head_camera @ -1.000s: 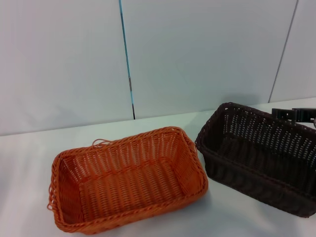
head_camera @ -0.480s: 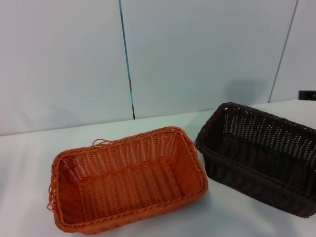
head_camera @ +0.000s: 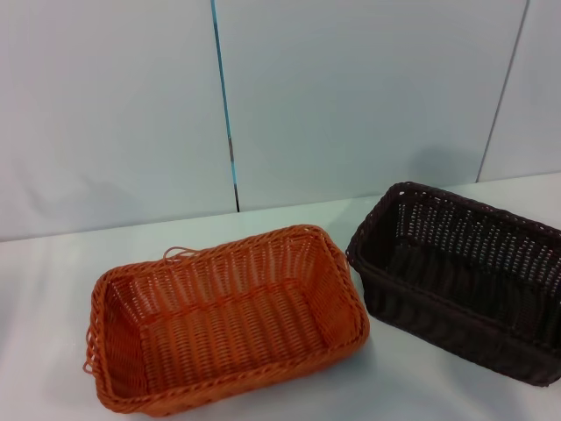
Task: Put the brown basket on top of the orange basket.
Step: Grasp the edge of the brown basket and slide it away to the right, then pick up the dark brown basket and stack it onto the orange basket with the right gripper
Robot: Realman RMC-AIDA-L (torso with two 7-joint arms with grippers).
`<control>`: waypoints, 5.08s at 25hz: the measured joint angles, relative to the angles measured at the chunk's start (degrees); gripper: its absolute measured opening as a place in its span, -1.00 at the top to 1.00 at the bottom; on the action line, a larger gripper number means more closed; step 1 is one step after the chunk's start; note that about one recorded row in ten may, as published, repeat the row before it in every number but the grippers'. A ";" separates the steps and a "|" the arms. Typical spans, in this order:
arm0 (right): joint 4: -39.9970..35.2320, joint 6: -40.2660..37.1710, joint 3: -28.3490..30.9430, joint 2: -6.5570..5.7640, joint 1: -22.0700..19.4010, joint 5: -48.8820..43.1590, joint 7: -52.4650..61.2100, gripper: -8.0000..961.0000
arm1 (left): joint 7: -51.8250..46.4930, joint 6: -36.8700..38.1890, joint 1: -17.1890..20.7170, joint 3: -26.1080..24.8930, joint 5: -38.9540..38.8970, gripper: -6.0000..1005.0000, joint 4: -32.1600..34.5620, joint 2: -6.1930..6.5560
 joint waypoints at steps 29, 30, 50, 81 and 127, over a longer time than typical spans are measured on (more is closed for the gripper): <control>-14.81 -1.63 -0.67 -0.09 -2.38 3.94 -0.01 -0.65 | 2.17 1.74 -1.53 -0.05 0.07 -0.77 2.99 1.35; -14.59 -1.30 -0.69 -0.06 -2.48 3.95 -0.01 -0.65 | 2.18 1.75 -1.53 -0.05 0.06 -0.77 2.99 1.39; -11.22 2.51 1.33 0.11 -5.18 4.01 0.18 -0.65 | 2.80 1.76 -1.53 -0.03 -0.35 -0.77 3.36 1.83; -25.75 -7.30 0.62 -0.34 0.62 1.69 -0.10 -0.51 | 2.79 1.83 -1.45 -0.03 -0.16 -0.77 3.39 1.84; -29.96 -13.91 1.94 -0.51 1.27 0.70 -0.89 0.63 | 2.79 2.33 -1.44 -0.03 -0.37 -0.77 3.40 1.73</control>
